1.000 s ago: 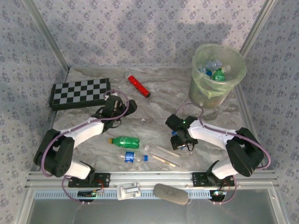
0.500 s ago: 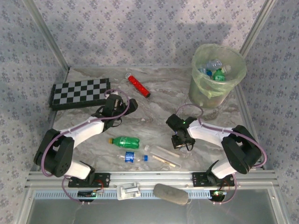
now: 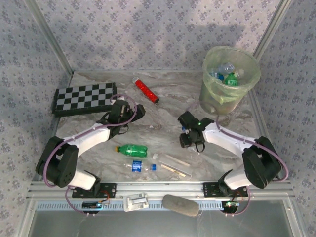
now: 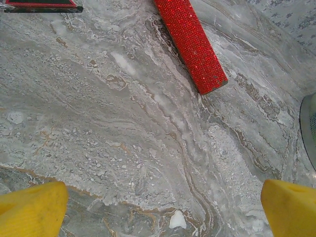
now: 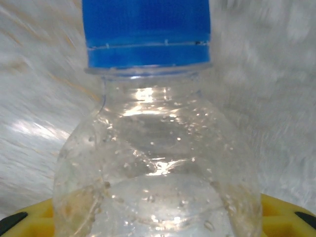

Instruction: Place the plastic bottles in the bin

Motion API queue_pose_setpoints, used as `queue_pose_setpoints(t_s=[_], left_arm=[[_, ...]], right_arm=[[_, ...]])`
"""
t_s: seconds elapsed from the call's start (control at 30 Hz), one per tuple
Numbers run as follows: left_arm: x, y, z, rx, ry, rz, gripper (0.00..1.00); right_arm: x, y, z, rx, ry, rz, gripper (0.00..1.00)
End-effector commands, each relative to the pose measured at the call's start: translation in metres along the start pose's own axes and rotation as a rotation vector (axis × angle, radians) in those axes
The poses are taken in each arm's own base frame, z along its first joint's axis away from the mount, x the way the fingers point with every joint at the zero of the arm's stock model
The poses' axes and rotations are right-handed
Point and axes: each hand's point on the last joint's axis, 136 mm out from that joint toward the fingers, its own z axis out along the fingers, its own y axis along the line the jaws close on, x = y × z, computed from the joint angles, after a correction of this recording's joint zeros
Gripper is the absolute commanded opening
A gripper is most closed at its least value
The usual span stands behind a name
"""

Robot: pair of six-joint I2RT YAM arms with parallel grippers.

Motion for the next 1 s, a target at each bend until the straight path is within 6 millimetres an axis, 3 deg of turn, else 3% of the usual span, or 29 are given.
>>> queue_pose_setpoints(t_s=[0.0,0.27,0.3,0.47,0.6,0.77,0.97], left_arm=[[-0.012,-0.007,-0.010,0.009,-0.038,0.016,1.00],[-0.011,-0.004,-0.015,0.003,-0.044,0.020,1.00],[-0.011,-0.004,-0.015,0.003,-0.045,0.021,1.00],[-0.012,-0.003,-0.017,0.000,-0.053,0.029,1.00],[-0.010,-0.007,-0.017,0.021,-0.043,0.040,1.00],[-0.008,-0.008,-0.017,0.026,-0.033,0.048,1.00],[-0.006,-0.005,-0.016,0.022,-0.029,0.049,1.00]], right_arm=[[-0.059,0.019,-0.037,-0.140,-0.199,-0.027,0.49],[-0.171,0.014,-0.125,-0.318,-0.568,-0.038,0.49],[-0.186,0.013,-0.146,-0.332,-0.631,-0.041,0.49],[-0.229,-0.004,-0.205,-0.324,-0.812,-0.046,0.49],[-0.249,-0.024,-0.248,-0.266,-0.931,-0.045,0.49],[-0.260,-0.063,-0.294,-0.128,-1.032,-0.015,0.49],[-0.251,-0.122,-0.320,0.048,-1.073,0.088,0.49]])
